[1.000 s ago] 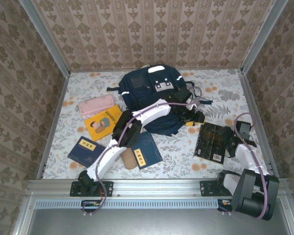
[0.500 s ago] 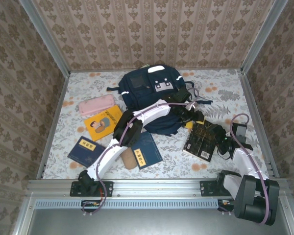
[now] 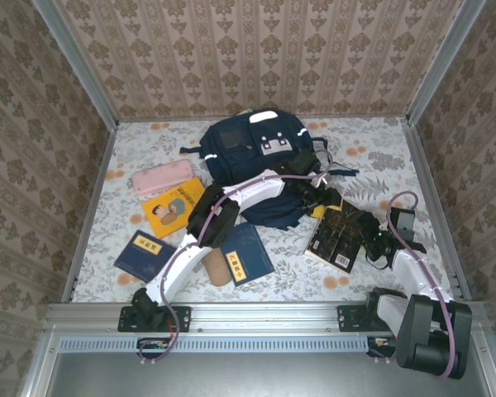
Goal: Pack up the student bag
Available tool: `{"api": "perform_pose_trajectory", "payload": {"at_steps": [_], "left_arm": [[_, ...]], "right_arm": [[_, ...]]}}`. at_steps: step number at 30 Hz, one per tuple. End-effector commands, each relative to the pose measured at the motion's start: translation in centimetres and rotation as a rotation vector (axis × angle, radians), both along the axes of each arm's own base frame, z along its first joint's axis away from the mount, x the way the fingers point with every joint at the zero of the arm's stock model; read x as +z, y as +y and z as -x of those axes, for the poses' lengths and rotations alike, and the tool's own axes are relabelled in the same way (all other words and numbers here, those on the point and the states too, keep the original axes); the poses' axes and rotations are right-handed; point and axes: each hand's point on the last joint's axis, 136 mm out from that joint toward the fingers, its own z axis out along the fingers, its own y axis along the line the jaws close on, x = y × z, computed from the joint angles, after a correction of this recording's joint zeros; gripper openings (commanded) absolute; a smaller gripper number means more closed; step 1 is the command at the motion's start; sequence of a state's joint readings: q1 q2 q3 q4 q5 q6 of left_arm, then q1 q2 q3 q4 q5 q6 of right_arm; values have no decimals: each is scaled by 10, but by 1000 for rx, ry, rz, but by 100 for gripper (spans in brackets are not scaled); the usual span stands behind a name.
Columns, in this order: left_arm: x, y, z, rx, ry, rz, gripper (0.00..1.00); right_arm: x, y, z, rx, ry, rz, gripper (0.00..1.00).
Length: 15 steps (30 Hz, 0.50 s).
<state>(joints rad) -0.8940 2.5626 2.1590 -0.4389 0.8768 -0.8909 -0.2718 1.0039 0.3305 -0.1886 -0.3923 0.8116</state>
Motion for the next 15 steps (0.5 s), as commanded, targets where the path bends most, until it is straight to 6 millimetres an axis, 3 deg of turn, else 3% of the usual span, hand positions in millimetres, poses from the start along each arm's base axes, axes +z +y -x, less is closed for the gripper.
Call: {"api": "perform_pose_trajectory", "payload": {"at_steps": [1, 11, 15], "left_arm": [[41, 2, 4, -19, 2, 90, 67], [68, -3, 9, -34, 54, 238, 64], [60, -4, 11, -36, 67, 228, 55]], "right_arm": [[-3, -2, -1, 7, 10, 22, 95], [-4, -4, -1, 1, 22, 37, 95], [-4, -5, 0, -2, 23, 44, 95]]}}
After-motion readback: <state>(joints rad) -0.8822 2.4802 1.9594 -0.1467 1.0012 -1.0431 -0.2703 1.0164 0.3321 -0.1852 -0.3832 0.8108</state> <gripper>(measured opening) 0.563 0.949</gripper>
